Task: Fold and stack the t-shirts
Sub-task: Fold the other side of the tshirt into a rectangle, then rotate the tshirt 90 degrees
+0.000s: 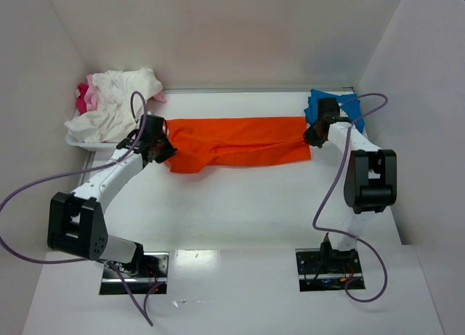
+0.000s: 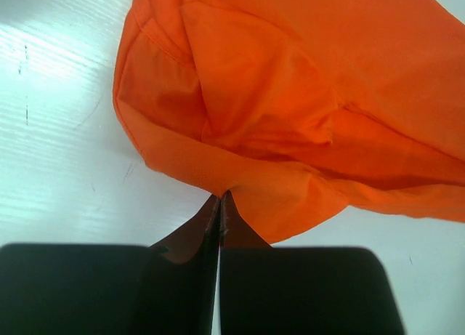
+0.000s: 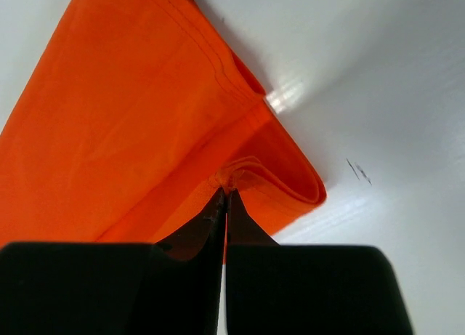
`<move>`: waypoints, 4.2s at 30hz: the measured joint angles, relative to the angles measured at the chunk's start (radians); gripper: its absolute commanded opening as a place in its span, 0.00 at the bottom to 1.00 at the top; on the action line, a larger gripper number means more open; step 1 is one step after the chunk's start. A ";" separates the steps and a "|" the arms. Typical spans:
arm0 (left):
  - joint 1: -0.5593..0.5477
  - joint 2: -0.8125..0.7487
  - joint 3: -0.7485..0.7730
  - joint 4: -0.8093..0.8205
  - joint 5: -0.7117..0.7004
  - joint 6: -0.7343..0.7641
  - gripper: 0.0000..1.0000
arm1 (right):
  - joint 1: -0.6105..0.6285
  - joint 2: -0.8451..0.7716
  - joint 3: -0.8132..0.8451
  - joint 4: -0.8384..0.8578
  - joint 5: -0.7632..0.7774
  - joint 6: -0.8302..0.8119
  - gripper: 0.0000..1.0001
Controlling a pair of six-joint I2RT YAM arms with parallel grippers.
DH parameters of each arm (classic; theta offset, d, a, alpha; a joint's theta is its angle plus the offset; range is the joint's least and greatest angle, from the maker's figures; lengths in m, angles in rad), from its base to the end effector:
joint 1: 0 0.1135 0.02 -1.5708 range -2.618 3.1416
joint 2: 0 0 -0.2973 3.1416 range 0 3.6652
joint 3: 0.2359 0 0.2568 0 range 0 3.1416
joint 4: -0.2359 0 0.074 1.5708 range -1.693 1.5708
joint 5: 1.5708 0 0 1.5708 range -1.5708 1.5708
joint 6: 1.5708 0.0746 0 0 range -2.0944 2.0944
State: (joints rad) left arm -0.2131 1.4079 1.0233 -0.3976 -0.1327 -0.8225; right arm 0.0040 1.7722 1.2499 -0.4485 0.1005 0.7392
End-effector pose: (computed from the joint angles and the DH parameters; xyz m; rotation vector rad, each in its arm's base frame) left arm 0.3253 -0.0603 0.2645 -0.7738 2.2422 -0.3514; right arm 0.4095 -0.0058 0.2099 0.9506 2.3582 0.1664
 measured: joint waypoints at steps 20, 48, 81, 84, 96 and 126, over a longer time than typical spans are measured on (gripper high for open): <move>0.087 0.314 0.245 0.086 0.062 0.005 0.00 | -0.003 0.202 0.208 0.014 -0.019 -0.027 0.00; 0.154 0.486 0.366 0.147 0.130 0.083 0.00 | -0.016 0.256 0.277 0.020 -0.016 -0.037 0.00; 0.141 0.603 0.641 0.094 0.165 0.188 1.00 | -0.022 0.330 0.360 0.074 -0.142 -0.185 0.99; 0.113 0.539 0.653 0.078 0.156 0.140 1.00 | -0.022 0.319 0.419 0.073 -0.177 -0.266 1.00; -0.112 0.258 0.271 0.178 0.045 -0.436 1.00 | 0.006 0.173 0.438 0.095 -0.278 -0.704 1.00; -0.079 0.452 0.386 0.208 -0.120 -0.779 1.00 | 0.172 0.381 0.354 0.041 -0.136 -1.310 1.00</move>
State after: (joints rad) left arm -0.2922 1.8595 1.4096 -0.1895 -0.2532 -1.6013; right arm 0.1764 2.1535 1.6037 -0.4076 -0.0358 -0.5709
